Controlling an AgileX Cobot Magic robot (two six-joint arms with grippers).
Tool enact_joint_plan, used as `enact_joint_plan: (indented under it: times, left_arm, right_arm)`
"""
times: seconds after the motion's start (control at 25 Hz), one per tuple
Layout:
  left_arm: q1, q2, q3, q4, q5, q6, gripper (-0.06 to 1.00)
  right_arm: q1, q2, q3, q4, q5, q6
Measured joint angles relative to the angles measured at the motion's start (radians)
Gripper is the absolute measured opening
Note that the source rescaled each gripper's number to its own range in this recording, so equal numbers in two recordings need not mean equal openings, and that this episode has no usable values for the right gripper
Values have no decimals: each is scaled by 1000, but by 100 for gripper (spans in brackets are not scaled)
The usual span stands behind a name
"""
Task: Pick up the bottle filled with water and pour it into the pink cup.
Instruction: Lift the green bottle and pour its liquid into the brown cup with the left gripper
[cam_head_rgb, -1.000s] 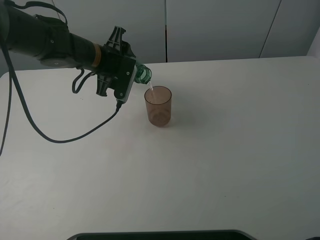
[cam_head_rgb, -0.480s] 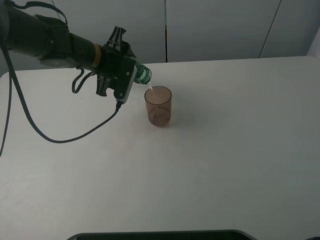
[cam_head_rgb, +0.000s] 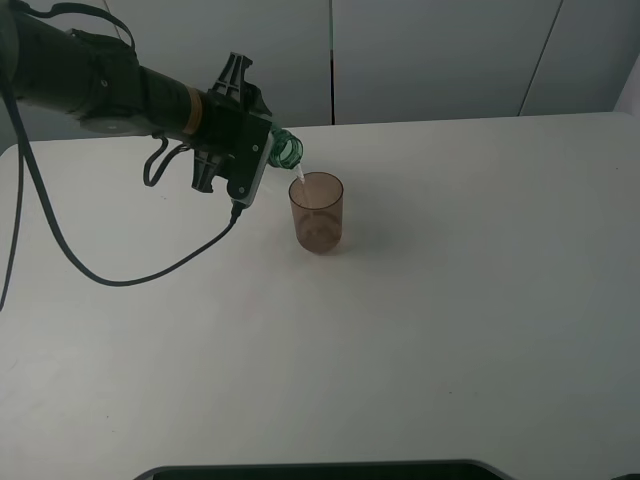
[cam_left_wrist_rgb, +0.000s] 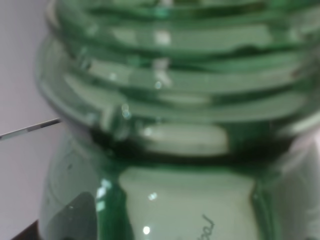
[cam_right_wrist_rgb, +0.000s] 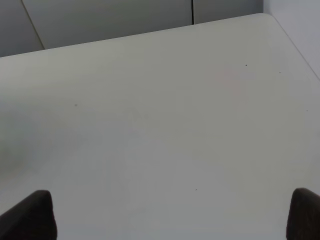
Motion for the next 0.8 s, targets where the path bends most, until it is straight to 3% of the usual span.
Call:
enact_joint_plan:
  times: [0.8]
  left_arm:
    - [0,0,0,2,4,3,0]
  right_arm:
    - [0,0,0,0,0,0]
